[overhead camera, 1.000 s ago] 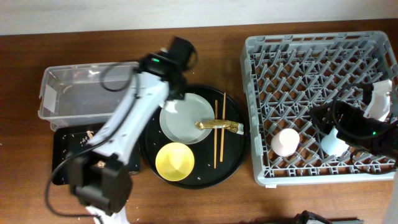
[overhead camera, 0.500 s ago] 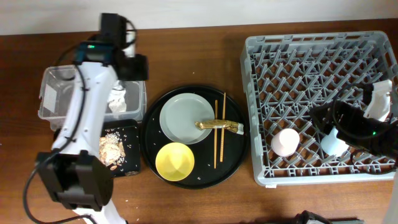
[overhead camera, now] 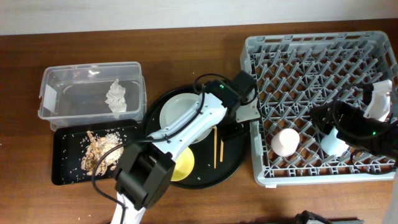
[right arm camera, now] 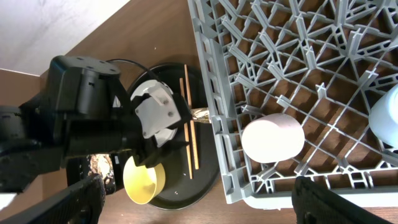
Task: Sort waste into correct bins and load items into the dishwasher rack
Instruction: 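Pick the tissue off the white plate and drop it in the clear bin, then pick the gold wrapper and drop it in the clear bin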
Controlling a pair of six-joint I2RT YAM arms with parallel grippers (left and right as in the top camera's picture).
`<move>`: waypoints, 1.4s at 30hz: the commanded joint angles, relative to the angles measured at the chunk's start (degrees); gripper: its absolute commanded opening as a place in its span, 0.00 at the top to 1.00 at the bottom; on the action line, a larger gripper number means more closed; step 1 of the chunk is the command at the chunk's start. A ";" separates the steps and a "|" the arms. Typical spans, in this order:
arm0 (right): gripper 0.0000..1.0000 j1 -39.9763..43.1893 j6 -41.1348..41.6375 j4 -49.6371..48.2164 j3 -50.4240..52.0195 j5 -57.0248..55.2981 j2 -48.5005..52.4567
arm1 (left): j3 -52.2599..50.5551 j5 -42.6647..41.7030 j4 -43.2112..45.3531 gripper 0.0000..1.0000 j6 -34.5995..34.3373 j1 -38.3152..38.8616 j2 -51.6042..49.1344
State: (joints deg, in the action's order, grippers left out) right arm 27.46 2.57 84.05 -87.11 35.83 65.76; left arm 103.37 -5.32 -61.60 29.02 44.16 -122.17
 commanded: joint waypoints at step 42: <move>0.03 0.26 -0.46 0.63 -0.44 -0.52 0.00 | 30.64 0.17 -27.02 0.01 -30.60 -46.14 -1.36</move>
State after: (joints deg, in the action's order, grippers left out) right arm 27.46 2.57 84.49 -87.11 35.83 65.84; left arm 134.02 -2.24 -88.09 -2.76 -2.15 -129.12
